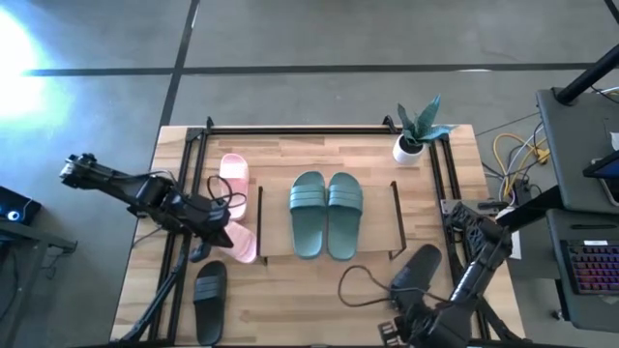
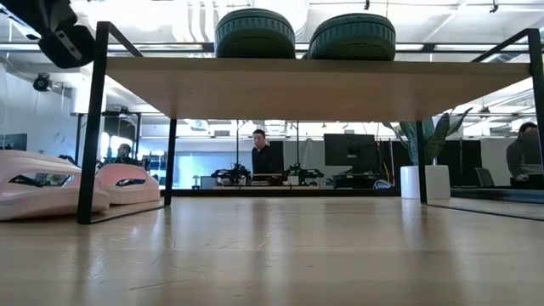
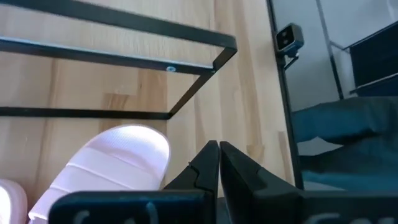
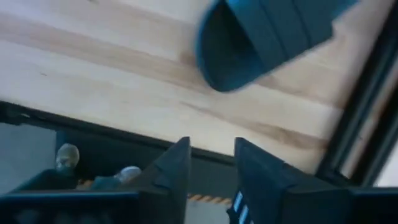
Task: Pick and place slides into the shelf
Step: Put the right black slide under the shelf
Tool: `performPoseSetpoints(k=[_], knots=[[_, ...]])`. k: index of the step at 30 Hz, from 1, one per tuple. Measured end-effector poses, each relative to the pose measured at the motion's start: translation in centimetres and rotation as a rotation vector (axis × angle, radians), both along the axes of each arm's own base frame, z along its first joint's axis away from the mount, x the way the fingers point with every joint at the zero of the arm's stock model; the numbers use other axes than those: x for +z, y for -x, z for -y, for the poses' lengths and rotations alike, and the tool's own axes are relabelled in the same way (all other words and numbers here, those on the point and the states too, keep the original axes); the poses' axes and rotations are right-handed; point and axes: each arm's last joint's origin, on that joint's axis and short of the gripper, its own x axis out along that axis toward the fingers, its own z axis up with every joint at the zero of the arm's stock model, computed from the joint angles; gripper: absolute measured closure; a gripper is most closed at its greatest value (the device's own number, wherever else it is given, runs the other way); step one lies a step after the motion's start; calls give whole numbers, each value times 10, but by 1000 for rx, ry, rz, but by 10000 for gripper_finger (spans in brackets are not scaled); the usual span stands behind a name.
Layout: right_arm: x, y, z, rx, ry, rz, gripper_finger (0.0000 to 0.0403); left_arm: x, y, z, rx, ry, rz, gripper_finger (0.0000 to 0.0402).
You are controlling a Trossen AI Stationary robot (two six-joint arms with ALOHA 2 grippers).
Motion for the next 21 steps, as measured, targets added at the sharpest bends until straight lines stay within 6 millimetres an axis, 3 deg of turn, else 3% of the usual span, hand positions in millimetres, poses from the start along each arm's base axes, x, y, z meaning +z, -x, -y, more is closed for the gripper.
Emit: performPoseSetpoints(k=[8,11,16,21], knots=[[5,34,27,16,40,-24,211,-8,-9,3,4,-23,-62,402],[-5,43,33,92,82,-44,205,-10,-12,4,22,-26,-83,402],[-30,37,26,419,66,-38,205,-14,-14,5,58,-79,-99,402],[-57,34,21,550,144,-113,205,-19,-15,7,102,-179,-116,402]])
